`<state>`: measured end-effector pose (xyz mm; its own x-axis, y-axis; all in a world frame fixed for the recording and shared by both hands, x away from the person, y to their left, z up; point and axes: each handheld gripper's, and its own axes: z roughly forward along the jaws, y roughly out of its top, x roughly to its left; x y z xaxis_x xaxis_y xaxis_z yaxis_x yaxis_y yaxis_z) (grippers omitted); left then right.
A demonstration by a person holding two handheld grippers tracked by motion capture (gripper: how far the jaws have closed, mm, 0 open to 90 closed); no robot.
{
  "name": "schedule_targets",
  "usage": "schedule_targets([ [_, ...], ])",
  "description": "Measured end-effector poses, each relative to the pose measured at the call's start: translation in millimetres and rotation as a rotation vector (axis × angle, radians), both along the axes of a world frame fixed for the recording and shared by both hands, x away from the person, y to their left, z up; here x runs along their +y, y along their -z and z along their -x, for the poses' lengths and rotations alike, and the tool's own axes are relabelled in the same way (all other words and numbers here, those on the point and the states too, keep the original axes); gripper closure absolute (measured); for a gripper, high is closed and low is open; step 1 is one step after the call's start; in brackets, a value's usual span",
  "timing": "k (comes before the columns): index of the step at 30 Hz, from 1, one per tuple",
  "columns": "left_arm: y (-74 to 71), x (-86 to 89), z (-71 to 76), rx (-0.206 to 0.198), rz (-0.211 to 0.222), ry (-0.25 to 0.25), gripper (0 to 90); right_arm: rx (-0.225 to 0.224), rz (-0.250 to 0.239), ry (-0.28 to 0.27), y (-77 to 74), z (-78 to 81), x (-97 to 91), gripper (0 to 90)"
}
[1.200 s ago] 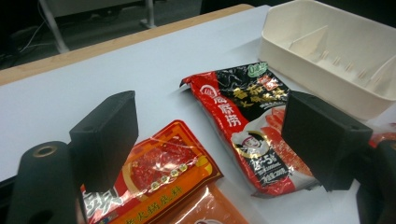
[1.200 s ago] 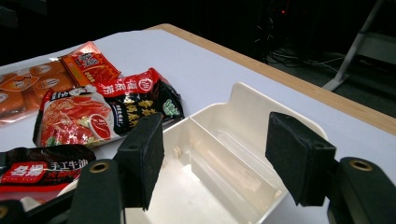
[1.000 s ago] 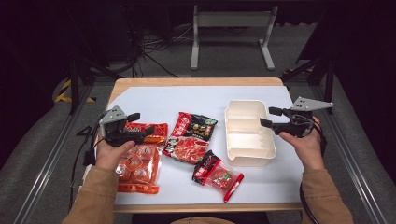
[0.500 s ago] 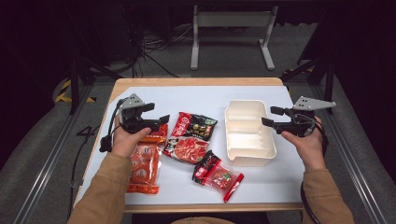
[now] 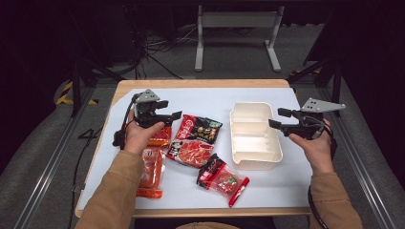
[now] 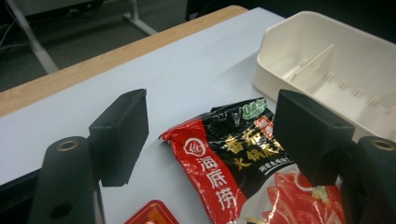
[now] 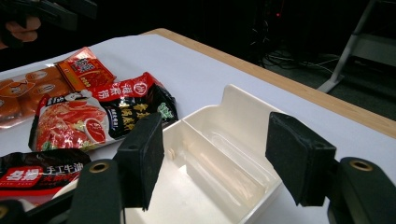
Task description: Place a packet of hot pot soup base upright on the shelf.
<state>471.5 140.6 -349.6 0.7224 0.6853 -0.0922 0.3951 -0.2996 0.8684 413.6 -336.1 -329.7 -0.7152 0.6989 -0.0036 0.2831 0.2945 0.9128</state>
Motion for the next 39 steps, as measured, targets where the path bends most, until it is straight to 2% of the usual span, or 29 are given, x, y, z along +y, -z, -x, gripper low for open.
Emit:
schedule_targets([
  [2, 2.9, -2.9, -5.0, 0.001, -0.007, -0.013, 27.7, 0.000, 0.000, 0.000, -0.1, 0.1, 0.4, 37.0],
  [5, 10.3, -6.1, -15.5, 0.033, 0.029, -0.027, 27.8, -0.002, 0.002, -0.002, -0.5, 0.4, 0.4, 37.0],
  [8, 14.4, -7.7, -20.1, 0.049, 0.037, -0.022, 30.1, -0.003, 0.000, 0.001, -0.7, 0.9, -0.8, 37.0],
  [9, 18.5, -10.2, -23.9, 0.050, 0.014, -0.033, 31.0, -0.003, -0.001, 0.002, -0.7, 1.1, -1.4, 36.9],
  [10, 18.5, -10.2, -23.9, 0.050, 0.014, -0.033, 32.1, -0.003, -0.001, 0.002, -0.7, 1.1, -1.4, 36.9],
  [12, 22.9, -11.0, -28.3, 0.084, 0.021, -0.021, 33.2, -0.003, -0.003, 0.007, -0.4, 1.3, -2.8, 36.9],
  [14, 28.3, -10.8, -33.1, 0.123, 0.019, -0.013, 38.7, -0.001, 0.000, 0.009, -0.1, 1.9, -4.0, 36.8],
  [15, 30.8, -10.9, -35.3, 0.127, 0.011, -0.013, 39.3, -0.001, -0.001, 0.010, 0.1, 2.2, -4.6, 36.8],
  [20, 41.2, -12.7, -42.6, 0.163, -0.001, -0.025, 36.7, 0.004, 0.001, 0.019, 1.4, 4.8, -6.8, 36.7],
  [27, 56.3, -20.0, -50.3, 0.236, -0.022, -0.013, 36.0, 0.011, 0.007, 0.026, 3.7, 7.5, -8.4, 36.5],
  [32, 65.2, -25.3, -54.5, 0.281, -0.028, -0.028, 37.8, 0.015, 0.014, 0.022, 5.0, 7.1, -7.2, 36.3],
  [37, 72.5, -27.4, -58.5, 0.310, -0.026, -0.029, 38.3, 0.018, 0.014, 0.020, 6.3, 6.0, -6.3, 36.1],
  [39, 77.1, -29.0, -60.5, 0.331, -0.042, -0.024, 38.7, 0.023, 0.018, 0.018, 7.5, 5.1, -5.4, 36.1],
])
